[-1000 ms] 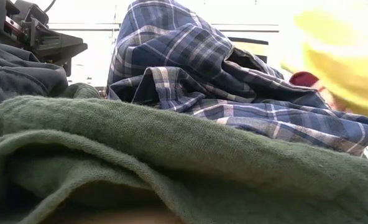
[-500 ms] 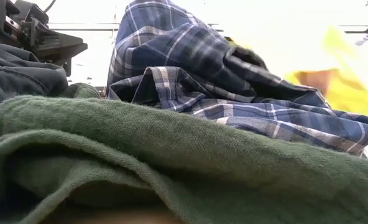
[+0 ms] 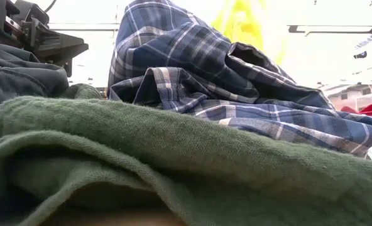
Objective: Sort clothes
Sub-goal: Put the yellow shirt into the blue laundry bin
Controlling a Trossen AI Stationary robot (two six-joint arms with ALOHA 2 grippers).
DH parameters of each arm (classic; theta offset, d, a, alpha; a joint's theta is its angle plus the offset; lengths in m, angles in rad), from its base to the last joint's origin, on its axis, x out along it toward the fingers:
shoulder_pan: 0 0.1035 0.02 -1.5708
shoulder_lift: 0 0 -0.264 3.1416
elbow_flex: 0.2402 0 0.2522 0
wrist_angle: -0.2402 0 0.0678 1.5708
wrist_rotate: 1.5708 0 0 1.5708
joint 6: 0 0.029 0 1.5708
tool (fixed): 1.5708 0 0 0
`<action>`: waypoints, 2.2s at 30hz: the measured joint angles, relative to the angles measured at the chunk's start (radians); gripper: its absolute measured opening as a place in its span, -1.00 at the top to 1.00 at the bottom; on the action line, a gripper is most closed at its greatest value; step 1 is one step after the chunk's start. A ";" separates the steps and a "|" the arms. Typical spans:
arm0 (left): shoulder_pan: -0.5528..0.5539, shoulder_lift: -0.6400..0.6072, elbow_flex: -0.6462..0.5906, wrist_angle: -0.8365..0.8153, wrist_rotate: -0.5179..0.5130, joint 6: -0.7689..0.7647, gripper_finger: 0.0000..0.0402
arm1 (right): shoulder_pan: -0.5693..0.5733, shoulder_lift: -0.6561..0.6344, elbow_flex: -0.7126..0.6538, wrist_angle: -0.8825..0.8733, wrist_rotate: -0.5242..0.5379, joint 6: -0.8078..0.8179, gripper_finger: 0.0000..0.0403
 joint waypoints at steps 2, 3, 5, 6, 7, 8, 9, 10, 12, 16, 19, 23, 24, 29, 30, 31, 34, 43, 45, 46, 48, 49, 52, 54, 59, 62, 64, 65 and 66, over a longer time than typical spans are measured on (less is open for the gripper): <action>0.000 0.000 0.000 0.000 0.000 0.000 0.57 | -0.044 0.045 -0.001 0.133 -0.056 0.048 1.00; 0.000 0.000 0.000 0.000 0.000 0.000 0.57 | -0.063 0.067 0.000 0.196 -0.087 0.079 1.00; 0.000 0.000 0.000 0.000 0.000 0.000 0.57 | -0.102 0.106 0.002 0.308 -0.139 0.150 1.00; 0.000 0.000 0.000 0.000 0.000 0.000 0.57 | -0.119 0.123 0.002 0.354 -0.154 0.190 1.00; 0.000 0.000 0.000 0.000 0.000 0.000 0.57 | -0.136 0.139 0.003 0.390 -0.160 0.230 1.00; 0.000 0.000 0.000 0.000 0.000 0.000 0.57 | -0.149 0.155 0.003 0.419 -0.161 0.270 1.00; 0.000 0.000 0.000 0.000 0.000 0.000 0.57 | -0.162 0.169 0.003 0.433 -0.163 0.313 1.00; 0.000 0.000 0.000 0.000 0.000 0.000 0.57 | -0.173 0.183 0.003 0.431 -0.169 0.357 1.00; 0.000 0.000 0.000 0.000 0.000 0.000 0.57 | -0.192 0.207 0.003 0.391 -0.227 0.438 1.00; 0.000 0.000 0.000 0.000 0.000 0.000 0.57 | -0.219 0.223 0.003 0.149 -0.441 0.535 0.99; 0.000 0.000 0.000 0.000 0.000 0.000 0.57 | -0.221 0.219 0.003 -0.149 -0.511 0.508 0.99; 0.000 0.000 0.000 0.000 0.000 0.000 0.57 | -0.221 0.209 0.002 -0.546 -0.525 0.452 0.99; 0.000 0.000 0.000 0.000 0.000 0.000 0.57 | -0.221 0.206 0.002 -0.631 -0.525 0.439 0.99; 0.000 0.000 0.000 0.000 0.000 0.000 0.57 | -0.203 0.206 0.003 -1.063 -0.475 0.328 0.99; 0.000 0.000 0.000 0.000 0.000 0.000 0.57 | -0.193 0.213 0.003 -1.134 -0.430 0.305 0.99; 0.000 0.000 0.000 0.000 0.000 0.000 0.57 | -0.184 0.218 0.003 -1.198 -0.381 0.291 0.99; 0.000 0.000 0.000 0.000 0.000 0.000 0.57 | -0.166 0.219 -0.057 -1.319 -0.270 0.257 0.98; 0.000 0.000 0.000 0.001 0.000 0.000 0.57 | -0.157 0.223 -0.345 -1.237 -0.283 0.271 0.53; 0.000 0.000 0.000 0.002 0.000 0.000 0.57 | -0.157 0.224 -0.389 -1.213 -0.286 0.271 0.38; 0.000 0.000 0.000 0.002 0.000 0.000 0.57 | -0.159 0.224 -0.400 -1.212 -0.286 0.268 0.30; 0.000 0.000 0.000 0.002 0.000 0.000 0.57 | -0.165 0.224 -0.403 -1.227 -0.290 0.258 0.16; 0.000 0.000 0.000 0.002 0.000 0.000 0.57 | -0.169 0.224 -0.391 -1.252 -0.292 0.258 0.10; 0.000 0.000 0.000 0.003 0.000 0.000 0.57 | -0.181 0.221 -0.305 -1.305 -0.305 0.258 -0.05; 0.000 0.000 0.000 0.003 0.000 0.000 0.57 | -0.183 0.219 -0.224 -1.367 -0.307 0.258 -0.11; 0.000 0.000 0.000 0.003 0.000 0.000 0.57 | -0.164 0.208 -0.018 -1.486 -0.300 0.263 -0.14; 0.000 0.000 0.000 0.003 0.000 0.000 0.57 | -0.128 0.137 -0.009 -1.509 -0.239 0.258 -0.14; 0.000 0.000 0.000 0.003 0.000 0.000 0.57 | -0.095 0.067 -0.037 -1.520 -0.180 0.273 -0.14; 0.000 0.000 0.000 0.003 0.000 0.000 0.57 | -0.076 0.028 -0.052 -1.526 -0.151 0.289 -0.14; 0.000 0.000 0.000 0.003 0.000 0.000 0.57 | -0.053 -0.009 -0.069 -1.528 -0.124 0.309 -0.14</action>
